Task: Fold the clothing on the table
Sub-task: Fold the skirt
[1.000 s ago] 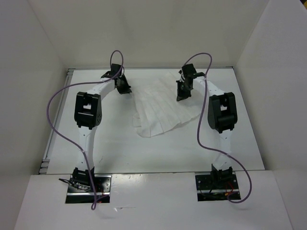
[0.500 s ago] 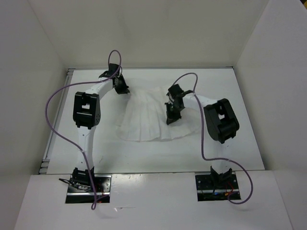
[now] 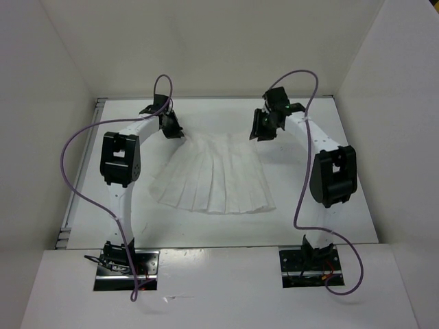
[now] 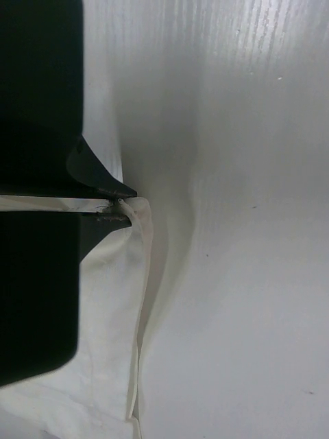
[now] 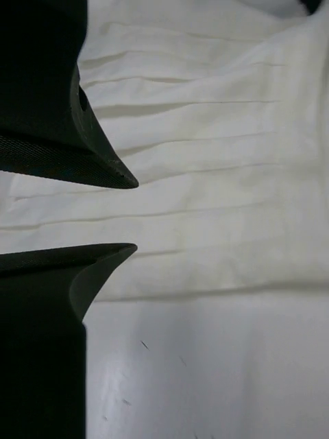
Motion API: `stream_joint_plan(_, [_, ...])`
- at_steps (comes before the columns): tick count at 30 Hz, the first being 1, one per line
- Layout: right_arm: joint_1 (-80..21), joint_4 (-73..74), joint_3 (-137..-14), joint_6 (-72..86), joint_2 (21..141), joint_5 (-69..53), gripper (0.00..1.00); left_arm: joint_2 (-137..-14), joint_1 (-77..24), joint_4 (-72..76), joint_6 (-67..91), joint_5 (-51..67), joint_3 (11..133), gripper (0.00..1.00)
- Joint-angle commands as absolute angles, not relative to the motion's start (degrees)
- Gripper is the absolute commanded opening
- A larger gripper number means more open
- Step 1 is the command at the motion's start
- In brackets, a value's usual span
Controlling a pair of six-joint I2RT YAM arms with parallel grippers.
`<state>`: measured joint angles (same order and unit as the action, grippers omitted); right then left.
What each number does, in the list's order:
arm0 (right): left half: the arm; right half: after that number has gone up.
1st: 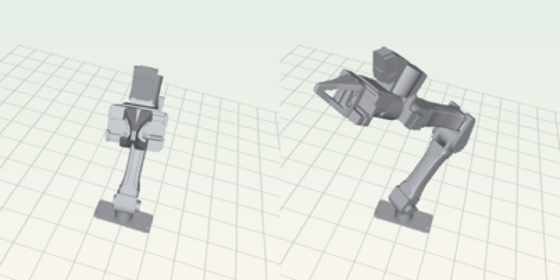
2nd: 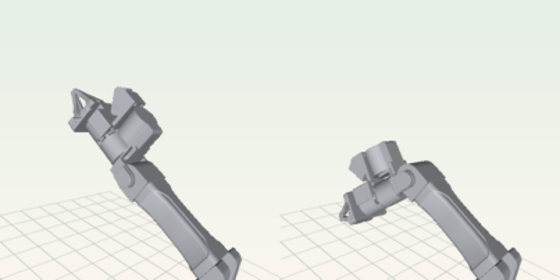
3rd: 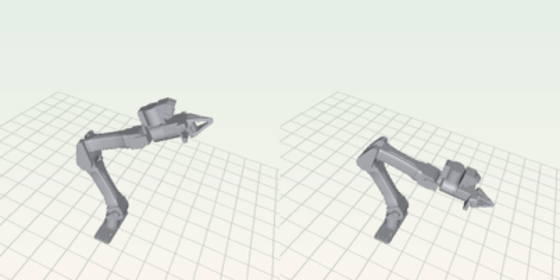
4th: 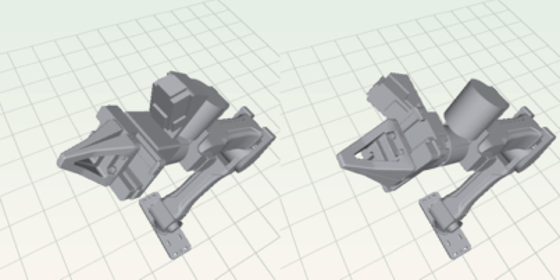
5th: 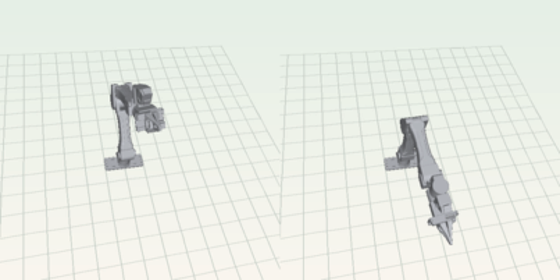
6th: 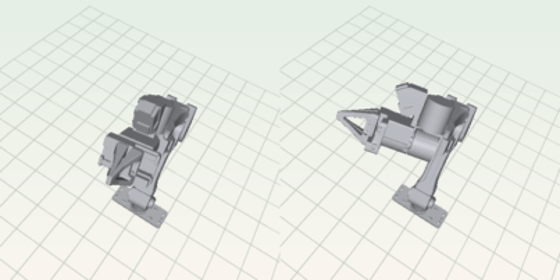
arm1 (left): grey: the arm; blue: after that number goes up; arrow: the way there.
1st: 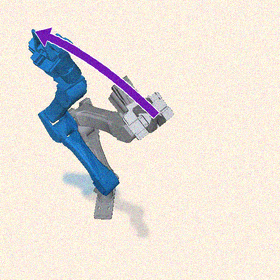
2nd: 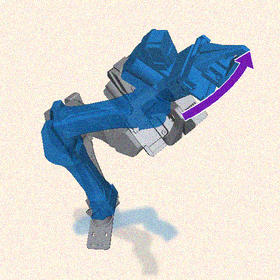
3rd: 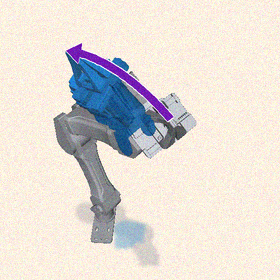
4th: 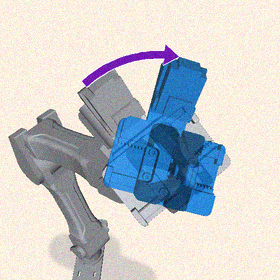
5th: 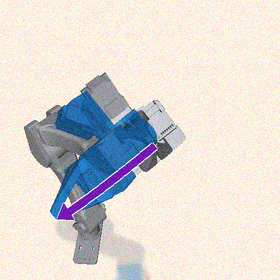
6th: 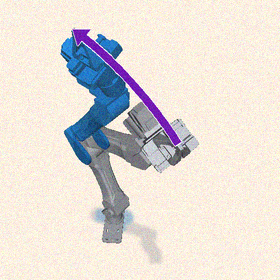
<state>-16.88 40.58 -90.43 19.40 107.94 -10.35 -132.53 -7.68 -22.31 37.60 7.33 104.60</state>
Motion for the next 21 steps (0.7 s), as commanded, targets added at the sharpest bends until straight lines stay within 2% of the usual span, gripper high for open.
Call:
stream_joint_plan(1, [-13.0,37.1,-94.2,17.1,112.8,-10.4,0.43,-128.8,-7.4,-23.5,35.9,7.0,102.6,0.00])
stream_joint_plan(10, [-7.0,30.8,-102.7,15.7,125.6,-22.8,0.43,-128.8,-7.4,-23.5,35.3,8.2,101.3,0.00])
stream_joint_plan(21, [-4.8,29.0,-110.2,15.2,135.9,-30.1,0.43,-130.3,-7.9,-23.5,35.3,8.7,101.9,0.00])
